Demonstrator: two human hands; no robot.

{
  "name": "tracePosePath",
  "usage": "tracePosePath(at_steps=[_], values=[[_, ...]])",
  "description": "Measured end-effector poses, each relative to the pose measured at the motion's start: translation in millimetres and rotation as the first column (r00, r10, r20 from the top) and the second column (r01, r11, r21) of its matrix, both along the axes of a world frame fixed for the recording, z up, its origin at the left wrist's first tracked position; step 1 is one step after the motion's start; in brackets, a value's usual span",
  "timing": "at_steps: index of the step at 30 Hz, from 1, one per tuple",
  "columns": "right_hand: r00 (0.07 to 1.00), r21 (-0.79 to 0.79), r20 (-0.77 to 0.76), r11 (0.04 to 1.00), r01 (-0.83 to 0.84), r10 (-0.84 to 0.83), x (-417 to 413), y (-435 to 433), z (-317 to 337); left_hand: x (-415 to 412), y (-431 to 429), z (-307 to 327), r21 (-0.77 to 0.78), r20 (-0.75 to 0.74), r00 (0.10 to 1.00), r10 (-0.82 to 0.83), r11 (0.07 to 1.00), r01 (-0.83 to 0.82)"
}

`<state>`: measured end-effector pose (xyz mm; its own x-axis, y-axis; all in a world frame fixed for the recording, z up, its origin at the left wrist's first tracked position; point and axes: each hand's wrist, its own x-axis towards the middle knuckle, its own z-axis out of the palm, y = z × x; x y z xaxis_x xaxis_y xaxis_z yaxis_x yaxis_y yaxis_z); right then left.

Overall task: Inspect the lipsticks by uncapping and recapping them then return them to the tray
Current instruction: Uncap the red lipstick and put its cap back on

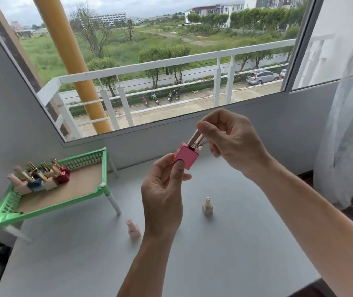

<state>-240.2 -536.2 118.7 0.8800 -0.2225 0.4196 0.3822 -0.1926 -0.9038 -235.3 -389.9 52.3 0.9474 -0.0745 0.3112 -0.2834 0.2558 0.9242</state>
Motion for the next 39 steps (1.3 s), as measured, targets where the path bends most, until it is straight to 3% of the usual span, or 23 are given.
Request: tracePosePath(at_steps=[4,8,16,23,29,39], values=[[0.997,0.083,-0.035,0.994,-0.071,0.074,-4,-3,-5,1,-4,1,-0.008,0.000,1.000,-0.005,1.000,0.005],[0.984,-0.017,-0.100,0.988,-0.153,0.150,-10,-7,-18,0,-10,0,-0.016,-0.004,1.000,-0.024,1.000,0.024],[0.985,-0.069,-0.123,0.989,-0.133,0.123,-13,-32,-41,0,-36,-14,0.022,-0.037,0.996,-0.077,0.997,0.078],[0.967,-0.144,-0.253,0.989,-0.025,-0.012,-13,-69,-84,2,-60,-69,0.257,-0.150,0.987,-0.062,0.961,0.100],[0.912,-0.201,-0.399,0.979,0.019,-0.100,-9,-102,-129,-3,-76,-134,0.597,-0.206,0.978,-0.006,0.791,0.131],[0.843,-0.276,-0.513,0.961,0.018,-0.163,7,-141,-213,-22,-99,-220,0.922,-0.045,0.994,-0.103,0.379,0.081]])
